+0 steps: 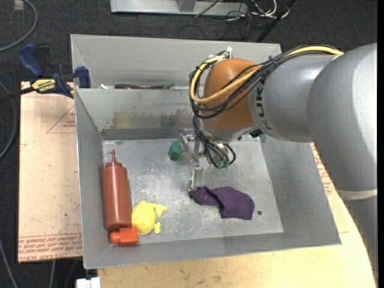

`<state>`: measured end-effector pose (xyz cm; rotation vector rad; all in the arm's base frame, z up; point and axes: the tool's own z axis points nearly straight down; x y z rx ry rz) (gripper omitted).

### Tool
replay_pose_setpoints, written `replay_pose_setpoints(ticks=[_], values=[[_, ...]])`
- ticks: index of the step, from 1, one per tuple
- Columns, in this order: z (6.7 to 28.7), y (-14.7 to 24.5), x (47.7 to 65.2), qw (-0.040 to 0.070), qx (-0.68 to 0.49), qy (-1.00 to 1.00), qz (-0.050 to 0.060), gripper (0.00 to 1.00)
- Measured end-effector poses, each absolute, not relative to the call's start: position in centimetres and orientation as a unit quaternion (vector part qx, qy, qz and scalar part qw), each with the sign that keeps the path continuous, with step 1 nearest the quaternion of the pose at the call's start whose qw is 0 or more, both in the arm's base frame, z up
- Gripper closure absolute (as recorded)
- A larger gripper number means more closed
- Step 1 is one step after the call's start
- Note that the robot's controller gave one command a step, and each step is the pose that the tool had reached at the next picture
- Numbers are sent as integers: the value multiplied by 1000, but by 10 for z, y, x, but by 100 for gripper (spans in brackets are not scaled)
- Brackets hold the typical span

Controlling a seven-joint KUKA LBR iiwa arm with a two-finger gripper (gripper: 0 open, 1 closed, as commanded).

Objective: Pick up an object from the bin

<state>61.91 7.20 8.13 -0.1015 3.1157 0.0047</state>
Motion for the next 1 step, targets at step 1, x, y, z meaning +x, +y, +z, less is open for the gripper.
replay_pose_setpoints(ticks=[1], values=[[75, 53, 605, 3, 110, 994, 2, 100]])
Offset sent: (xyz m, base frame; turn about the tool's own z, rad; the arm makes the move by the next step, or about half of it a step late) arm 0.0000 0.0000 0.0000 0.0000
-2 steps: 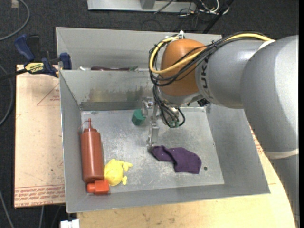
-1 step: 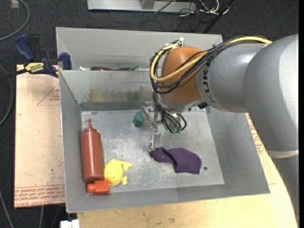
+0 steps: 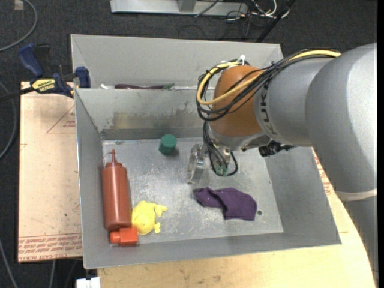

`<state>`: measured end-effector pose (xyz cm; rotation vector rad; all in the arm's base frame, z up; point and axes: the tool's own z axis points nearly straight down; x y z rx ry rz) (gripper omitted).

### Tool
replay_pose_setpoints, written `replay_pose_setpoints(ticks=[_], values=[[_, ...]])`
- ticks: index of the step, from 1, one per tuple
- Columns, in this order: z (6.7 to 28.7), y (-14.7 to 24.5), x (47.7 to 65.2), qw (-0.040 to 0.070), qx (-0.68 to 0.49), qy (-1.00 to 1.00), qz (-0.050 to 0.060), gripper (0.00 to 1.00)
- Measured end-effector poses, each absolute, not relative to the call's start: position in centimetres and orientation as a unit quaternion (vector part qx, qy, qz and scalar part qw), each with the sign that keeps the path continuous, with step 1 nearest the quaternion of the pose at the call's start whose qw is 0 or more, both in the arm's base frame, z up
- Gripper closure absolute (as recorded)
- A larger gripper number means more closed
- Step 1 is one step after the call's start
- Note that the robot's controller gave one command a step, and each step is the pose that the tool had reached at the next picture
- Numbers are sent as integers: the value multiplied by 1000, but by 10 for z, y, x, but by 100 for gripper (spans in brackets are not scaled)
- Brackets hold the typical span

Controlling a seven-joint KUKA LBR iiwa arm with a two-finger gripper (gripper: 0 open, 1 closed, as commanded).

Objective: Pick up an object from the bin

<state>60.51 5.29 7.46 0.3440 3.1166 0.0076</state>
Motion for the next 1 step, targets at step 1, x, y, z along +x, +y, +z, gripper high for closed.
replay_pose_setpoints(ticks=[1], values=[[75, 53, 605, 3, 109, 994, 3, 0]])
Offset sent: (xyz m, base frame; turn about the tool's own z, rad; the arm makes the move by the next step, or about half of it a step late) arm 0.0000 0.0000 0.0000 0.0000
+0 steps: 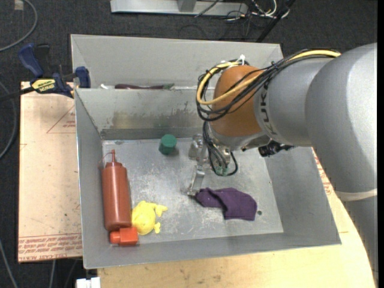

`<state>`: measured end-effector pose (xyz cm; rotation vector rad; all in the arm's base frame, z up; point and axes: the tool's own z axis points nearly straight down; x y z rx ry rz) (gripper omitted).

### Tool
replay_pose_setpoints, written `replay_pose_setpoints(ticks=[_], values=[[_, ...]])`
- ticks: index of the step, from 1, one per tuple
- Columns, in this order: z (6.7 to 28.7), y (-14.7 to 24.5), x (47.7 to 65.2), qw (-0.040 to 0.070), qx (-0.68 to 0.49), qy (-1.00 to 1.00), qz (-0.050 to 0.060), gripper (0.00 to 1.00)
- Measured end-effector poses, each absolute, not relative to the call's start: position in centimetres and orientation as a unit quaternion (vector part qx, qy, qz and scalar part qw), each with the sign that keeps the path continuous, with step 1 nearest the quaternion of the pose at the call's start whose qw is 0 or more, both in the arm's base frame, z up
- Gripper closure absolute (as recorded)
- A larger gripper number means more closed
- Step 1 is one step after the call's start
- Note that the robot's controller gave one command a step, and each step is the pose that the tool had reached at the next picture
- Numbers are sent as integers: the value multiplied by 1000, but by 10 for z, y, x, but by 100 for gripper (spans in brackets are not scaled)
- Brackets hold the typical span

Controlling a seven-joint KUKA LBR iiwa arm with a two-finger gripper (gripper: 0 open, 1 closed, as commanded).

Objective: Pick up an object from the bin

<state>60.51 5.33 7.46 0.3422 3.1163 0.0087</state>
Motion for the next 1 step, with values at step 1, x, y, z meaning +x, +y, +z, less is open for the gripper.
replay_pose_setpoints(ticks=[1], values=[[75, 53, 605, 3, 109, 994, 3, 0]])
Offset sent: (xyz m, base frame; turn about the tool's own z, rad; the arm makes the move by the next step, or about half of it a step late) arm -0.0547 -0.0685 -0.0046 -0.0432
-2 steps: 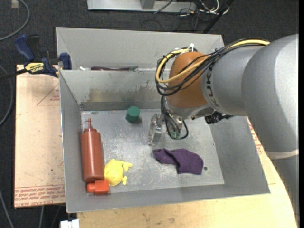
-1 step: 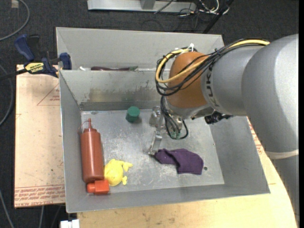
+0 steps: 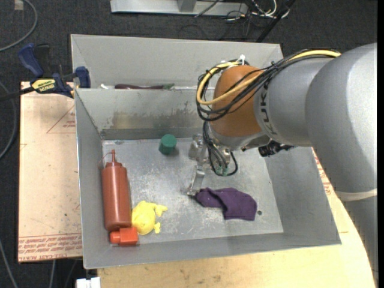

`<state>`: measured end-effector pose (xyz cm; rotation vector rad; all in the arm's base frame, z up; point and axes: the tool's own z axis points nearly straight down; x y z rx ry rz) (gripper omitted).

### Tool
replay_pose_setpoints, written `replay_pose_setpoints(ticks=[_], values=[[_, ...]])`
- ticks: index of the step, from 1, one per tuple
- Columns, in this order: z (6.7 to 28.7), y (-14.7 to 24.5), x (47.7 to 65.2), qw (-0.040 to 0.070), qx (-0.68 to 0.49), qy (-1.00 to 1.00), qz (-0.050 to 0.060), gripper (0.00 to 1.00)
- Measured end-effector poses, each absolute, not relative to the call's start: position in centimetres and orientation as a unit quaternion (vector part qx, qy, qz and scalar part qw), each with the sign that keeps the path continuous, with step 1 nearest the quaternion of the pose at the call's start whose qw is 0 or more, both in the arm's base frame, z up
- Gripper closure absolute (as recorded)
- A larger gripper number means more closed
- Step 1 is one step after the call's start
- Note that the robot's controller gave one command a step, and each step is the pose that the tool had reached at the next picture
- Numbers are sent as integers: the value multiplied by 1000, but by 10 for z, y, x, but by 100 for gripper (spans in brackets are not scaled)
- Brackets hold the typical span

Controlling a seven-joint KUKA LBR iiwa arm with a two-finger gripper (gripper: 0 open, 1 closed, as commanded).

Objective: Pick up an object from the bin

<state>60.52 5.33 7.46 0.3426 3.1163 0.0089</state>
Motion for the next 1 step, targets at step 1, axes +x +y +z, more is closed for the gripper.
replay_pose_setpoints(ticks=[1], values=[[74, 53, 605, 3, 108, 994, 3, 0]])
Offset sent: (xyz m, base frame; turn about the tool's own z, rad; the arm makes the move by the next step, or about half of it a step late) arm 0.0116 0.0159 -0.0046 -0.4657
